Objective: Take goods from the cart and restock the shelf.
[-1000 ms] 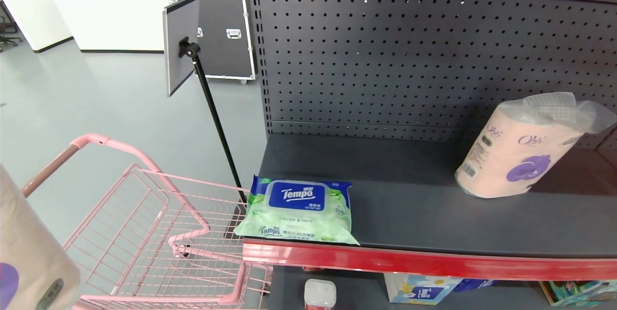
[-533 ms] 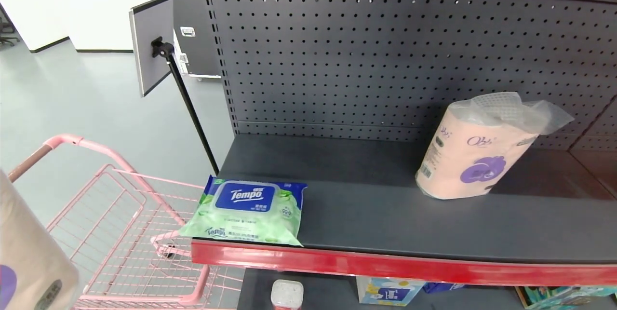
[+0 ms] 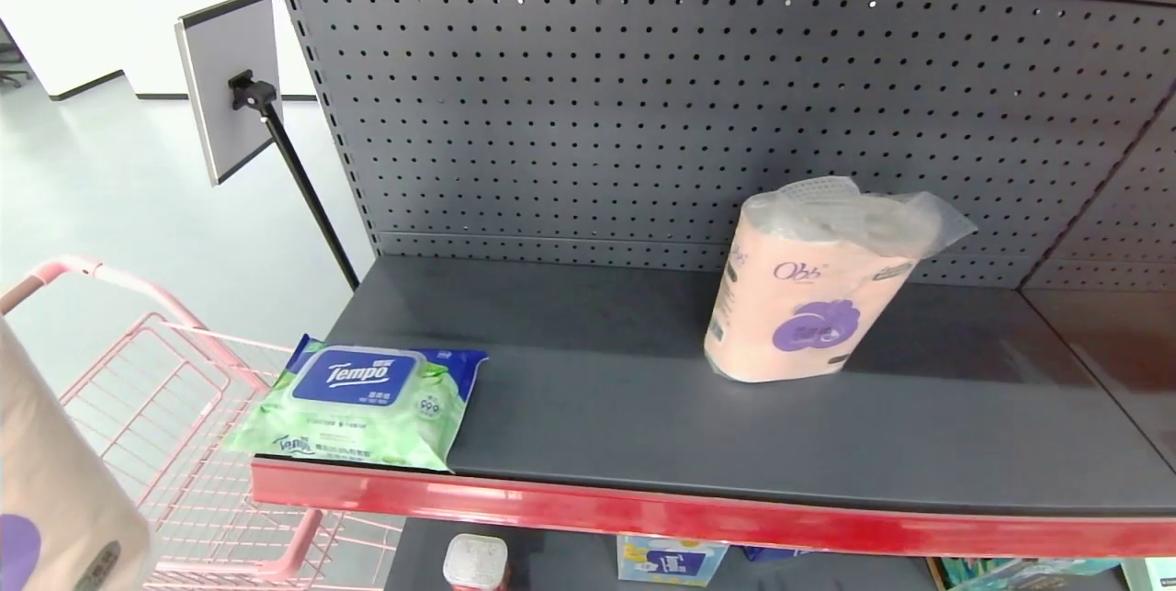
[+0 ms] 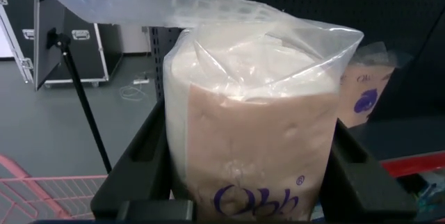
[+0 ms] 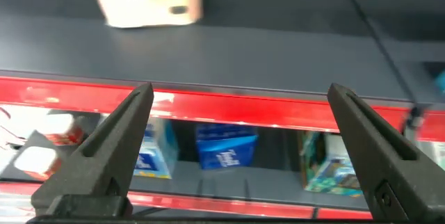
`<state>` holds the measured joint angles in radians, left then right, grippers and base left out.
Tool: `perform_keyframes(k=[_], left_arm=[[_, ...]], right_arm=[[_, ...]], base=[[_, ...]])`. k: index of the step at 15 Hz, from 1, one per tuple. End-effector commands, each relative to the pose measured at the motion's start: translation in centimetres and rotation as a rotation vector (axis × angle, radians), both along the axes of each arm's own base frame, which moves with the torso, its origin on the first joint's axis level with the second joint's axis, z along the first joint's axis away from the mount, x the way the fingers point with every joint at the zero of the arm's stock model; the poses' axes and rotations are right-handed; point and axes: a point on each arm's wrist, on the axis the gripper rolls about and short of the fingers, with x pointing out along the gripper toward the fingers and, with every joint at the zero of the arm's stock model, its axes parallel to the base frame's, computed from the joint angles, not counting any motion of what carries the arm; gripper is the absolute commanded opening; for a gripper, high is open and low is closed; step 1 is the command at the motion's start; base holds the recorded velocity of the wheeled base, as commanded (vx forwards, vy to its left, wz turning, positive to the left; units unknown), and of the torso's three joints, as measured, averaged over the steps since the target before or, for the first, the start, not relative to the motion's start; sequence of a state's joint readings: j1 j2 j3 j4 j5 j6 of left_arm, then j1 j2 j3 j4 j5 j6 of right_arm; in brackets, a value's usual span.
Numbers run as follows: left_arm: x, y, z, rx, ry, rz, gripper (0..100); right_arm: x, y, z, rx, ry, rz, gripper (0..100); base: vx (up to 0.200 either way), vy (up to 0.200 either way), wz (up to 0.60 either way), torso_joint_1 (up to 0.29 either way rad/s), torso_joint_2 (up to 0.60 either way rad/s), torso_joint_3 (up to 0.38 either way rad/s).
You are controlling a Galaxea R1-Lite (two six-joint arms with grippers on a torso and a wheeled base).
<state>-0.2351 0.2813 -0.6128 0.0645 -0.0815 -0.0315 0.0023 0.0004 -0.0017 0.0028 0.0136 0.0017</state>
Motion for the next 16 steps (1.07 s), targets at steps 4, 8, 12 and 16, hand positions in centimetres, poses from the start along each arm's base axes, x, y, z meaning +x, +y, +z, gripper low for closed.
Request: perform_keyframes(k=[4,8,12,16], left_arm=[[0.1,0.0,0.0,0.000,0.003,0.000,0],[0.1,0.0,0.0,0.000,0.005,0.000,0],[-0.1,0.0,-0.7,0.001,0.001,-0.001,0],[-0.4,0.1,-1.0,0.010,-0.011,-0.001,0]], right_arm=[[0.0,0.0,0.0,-0.002,0.000,0.001,100],[0.0,0.0,0.0,-0.002,0.000,0.001,100],[0.0,0.0,0.0,0.004,0.002,-0.007,100],[0.2,0.0,0.1,-0.016,0.026,-0.007,100]], base=[[0.000,-0.200,0.00,0.002,0.00,0.004],[0.000,-0.150,0.00,0.002,0.00,0.001],[0.000,0.000,0.00,0.000,0.00,0.000],[0.000,0.000,0.00,0.000,0.00,0.000]])
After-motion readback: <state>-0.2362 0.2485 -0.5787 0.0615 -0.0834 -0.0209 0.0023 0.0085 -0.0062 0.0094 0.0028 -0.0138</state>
